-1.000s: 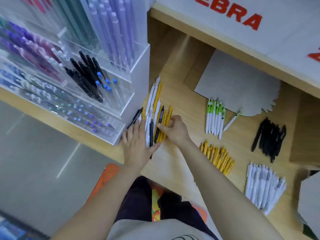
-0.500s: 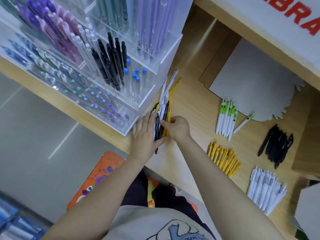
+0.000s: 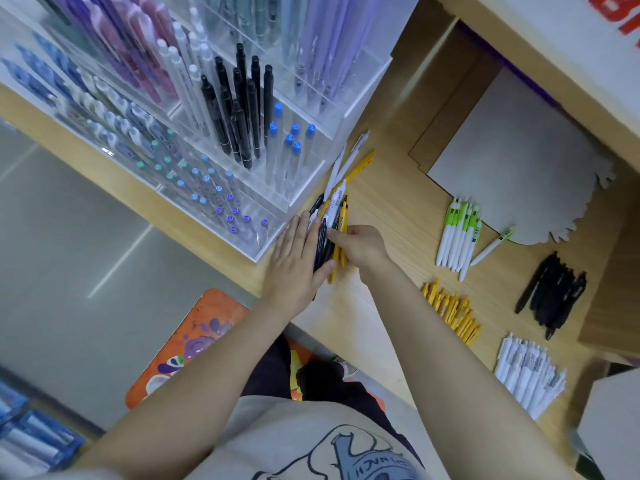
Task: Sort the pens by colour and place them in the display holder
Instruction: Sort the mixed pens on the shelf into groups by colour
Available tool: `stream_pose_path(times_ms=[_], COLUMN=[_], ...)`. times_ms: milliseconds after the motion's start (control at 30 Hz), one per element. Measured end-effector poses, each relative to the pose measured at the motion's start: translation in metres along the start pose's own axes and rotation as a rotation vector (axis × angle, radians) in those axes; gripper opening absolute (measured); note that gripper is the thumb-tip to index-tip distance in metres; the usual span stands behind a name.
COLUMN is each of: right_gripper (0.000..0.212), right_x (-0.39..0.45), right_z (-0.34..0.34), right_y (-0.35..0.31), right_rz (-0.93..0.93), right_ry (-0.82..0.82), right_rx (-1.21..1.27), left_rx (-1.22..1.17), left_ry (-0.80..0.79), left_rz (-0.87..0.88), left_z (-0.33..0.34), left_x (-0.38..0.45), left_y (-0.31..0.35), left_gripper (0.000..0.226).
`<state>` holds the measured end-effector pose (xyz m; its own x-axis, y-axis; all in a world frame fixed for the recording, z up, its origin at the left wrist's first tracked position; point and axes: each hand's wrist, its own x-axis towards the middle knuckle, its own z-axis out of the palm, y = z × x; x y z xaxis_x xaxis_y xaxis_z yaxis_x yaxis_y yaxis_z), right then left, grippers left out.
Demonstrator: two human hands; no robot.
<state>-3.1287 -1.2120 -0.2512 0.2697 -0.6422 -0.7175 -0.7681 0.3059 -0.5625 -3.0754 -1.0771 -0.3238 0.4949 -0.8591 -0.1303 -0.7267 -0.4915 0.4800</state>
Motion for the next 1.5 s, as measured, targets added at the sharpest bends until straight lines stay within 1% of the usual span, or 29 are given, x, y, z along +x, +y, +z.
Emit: stream_pose_path(times_ms=[67, 167, 200, 300, 433, 533, 633, 700, 733, 767, 800, 867, 900, 933, 1000, 1067, 1167, 1200, 1267, 1333, 1367, 1500], right_gripper=[0.041, 0.029, 0.025, 0.024, 0.017, 0.018, 0.02, 0.022, 0.023, 0.023, 0.022, 0.022, 0.023, 0.023, 0.025, 0.033, 0.039, 0.04, 0.036, 0.026, 0.023, 0.022], right_x=[-0.002, -0.004, -0.004, -0.004, -0.007, -0.017, -0.029, -0.039, -0.044, -0.051, -0.058, -0.071, -0.077, -0.082, -0.092, -0.101, -0.111, -0.112, -0.113, -0.115, -0.116, -0.122], right_z=[0.001, -0.001, -0.002, -0.012, -0.037, -0.059, -0.078, -0.087, -0.091, -0.095, -0.097, -0.099, -0.1, -0.1, -0.103, -0.107, -0.116, -0.118, -0.122, -0.128, -0.13, -0.141], right_y=[-0.002, -0.001, -0.001, 0.006, 0.021, 0.029, 0.035, 0.037, 0.038, 0.037, 0.036, 0.034, 0.033, 0.033, 0.033, 0.036, 0.047, 0.052, 0.062, 0.073, 0.079, 0.101], right_rz=[-0.005, -0.015, -0.015, -0.008, -0.02, -0.029, -0.037, -0.054, -0.065, -0.08, -0.091, -0.109, -0.126, -0.141, -0.172, -0.182, -0.16, -0.159, -0.158, -0.174, -0.179, -0.158], right_ry=[-0.021, -0.045, -0.047, -0.048, -0.015, 0.021, 0.014, -0.002, -0.01, -0.022, -0.045, -0.11, -0.117, -0.099, -0.04, 0.008, 0.034, 0.056, 0.115, 0.113, 0.1, 0.137], right_rx=[-0.042, -0.071, -0.058, 0.001, 0.081, 0.165, 0.212, 0.263, 0.297, 0.344, 0.411, 0.542, 0.556, 0.532, 0.469, 0.457, 0.528, 0.555, 0.602, 0.631, 0.639, 0.706], left_rx=[0.012, 0.035, 0.044, 0.082, 0.141, 0.176, 0.155, 0.05, -0.066, -0.22, -0.39, -0.694, -0.794, -0.85, -0.842, -0.785, -0.776, -0.793, -0.855, -0.937, -0.956, -0.903], left_ry=[-0.003, -0.008, -0.013, -0.028, -0.055, -0.1, -0.081, -0.075, -0.11, -0.185, -0.293, -0.553, -0.652, -0.711, -0.736, -0.747, -0.798, -0.808, -0.817, -0.834, -0.845, -0.876], left_rz=[-0.008, 0.006, 0.016, 0.033, 0.036, 0.035, 0.043, 0.106, 0.138, 0.149, 0.131, 0.012, -0.045, -0.083, -0.086, -0.026, -0.018, -0.033, -0.108, -0.195, -0.213, -0.186], left_z=[0.001, 0.0, 0.0, -0.001, 0.001, 0.0, -0.01, -0.025, -0.035, -0.043, -0.054, -0.073, -0.079, -0.084, -0.092, -0.096, -0.1, -0.101, -0.104, -0.106, -0.105, -0.097], left_x=[0.0, 0.0, 0.0, 0.001, 0.008, 0.018, 0.026, 0.029, 0.03, 0.03, 0.029, 0.026, 0.024, 0.023, 0.02, 0.019, 0.016, 0.015, 0.011, 0.007, 0.006, 0.002], left_y=[0.0, 0.001, 0.002, 0.007, 0.015, 0.021, 0.029, 0.039, 0.047, 0.057, 0.069, 0.096, 0.107, 0.117, 0.129, 0.136, 0.14, 0.143, 0.15, 0.159, 0.162, 0.176], left_gripper=[0.081, 0.082, 0.082, 0.085, 0.087, 0.089, 0.09, 0.087, 0.086, 0.085, 0.085, 0.08, 0.072, 0.061, 0.041, 0.022, 0.006, 0.006, 0.016, 0.023, 0.022, 0.017])
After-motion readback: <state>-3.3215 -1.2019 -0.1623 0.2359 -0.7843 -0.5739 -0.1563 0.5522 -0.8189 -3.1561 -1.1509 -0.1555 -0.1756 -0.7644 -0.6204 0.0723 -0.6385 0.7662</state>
